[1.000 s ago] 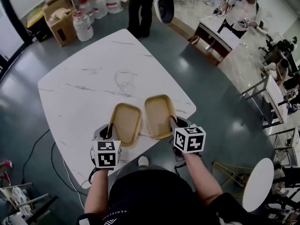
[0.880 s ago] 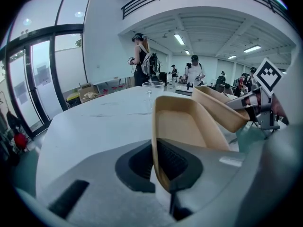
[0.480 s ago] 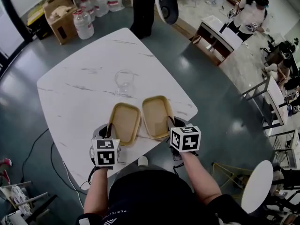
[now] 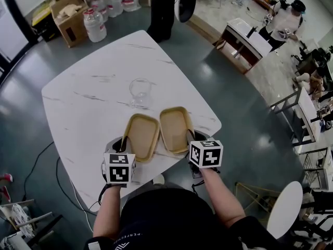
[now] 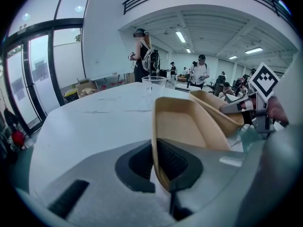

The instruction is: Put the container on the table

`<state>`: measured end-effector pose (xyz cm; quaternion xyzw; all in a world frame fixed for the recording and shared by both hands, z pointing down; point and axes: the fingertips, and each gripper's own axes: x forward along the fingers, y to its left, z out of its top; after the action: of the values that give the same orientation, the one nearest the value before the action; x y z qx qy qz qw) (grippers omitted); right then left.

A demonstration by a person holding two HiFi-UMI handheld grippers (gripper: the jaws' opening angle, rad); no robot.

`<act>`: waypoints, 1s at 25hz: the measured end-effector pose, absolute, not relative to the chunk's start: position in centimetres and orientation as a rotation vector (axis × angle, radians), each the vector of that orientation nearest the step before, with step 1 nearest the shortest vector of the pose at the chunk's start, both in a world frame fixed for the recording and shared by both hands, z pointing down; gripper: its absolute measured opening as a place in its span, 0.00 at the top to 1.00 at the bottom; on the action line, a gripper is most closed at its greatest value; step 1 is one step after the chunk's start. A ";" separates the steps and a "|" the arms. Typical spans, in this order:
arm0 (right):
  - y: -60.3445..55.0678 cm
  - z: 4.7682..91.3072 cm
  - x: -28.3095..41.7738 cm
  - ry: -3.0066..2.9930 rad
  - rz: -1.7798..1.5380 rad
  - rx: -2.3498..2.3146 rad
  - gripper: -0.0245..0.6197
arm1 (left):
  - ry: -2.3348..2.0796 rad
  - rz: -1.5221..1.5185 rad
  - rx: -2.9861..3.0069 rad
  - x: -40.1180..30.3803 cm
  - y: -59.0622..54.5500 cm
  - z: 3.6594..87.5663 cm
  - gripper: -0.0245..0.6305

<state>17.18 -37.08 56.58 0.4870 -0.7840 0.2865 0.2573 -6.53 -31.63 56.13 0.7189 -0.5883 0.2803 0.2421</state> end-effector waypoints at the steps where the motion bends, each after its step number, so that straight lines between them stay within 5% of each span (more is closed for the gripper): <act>1: -37.2 56.7 17.3 -2.120 0.774 1.324 0.96 | -1.604 0.771 1.964 -6.5 -31.7 56.2 0.96; 5: -37.3 57.0 17.3 -2.108 0.759 1.322 0.95 | -1.627 0.785 1.981 -6.4 -32.1 56.7 0.91; 8: -37.4 56.6 17.1 -2.133 0.764 1.331 0.83 | -1.673 0.772 2.024 -6.2 -32.4 56.1 0.70; 10: -37.5 56.3 17.1 -2.148 0.770 1.345 0.79 | -1.678 0.756 2.039 -6.1 -32.6 55.6 0.65; 25: -35.6 54.6 18.0 -2.153 0.726 1.401 0.75 | -1.649 0.697 2.048 -7.8 -30.9 53.8 0.81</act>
<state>18.02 -35.59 54.58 0.5101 -0.7843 0.2643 0.2340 -7.81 -30.93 53.80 0.7364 -0.5927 0.2505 0.2091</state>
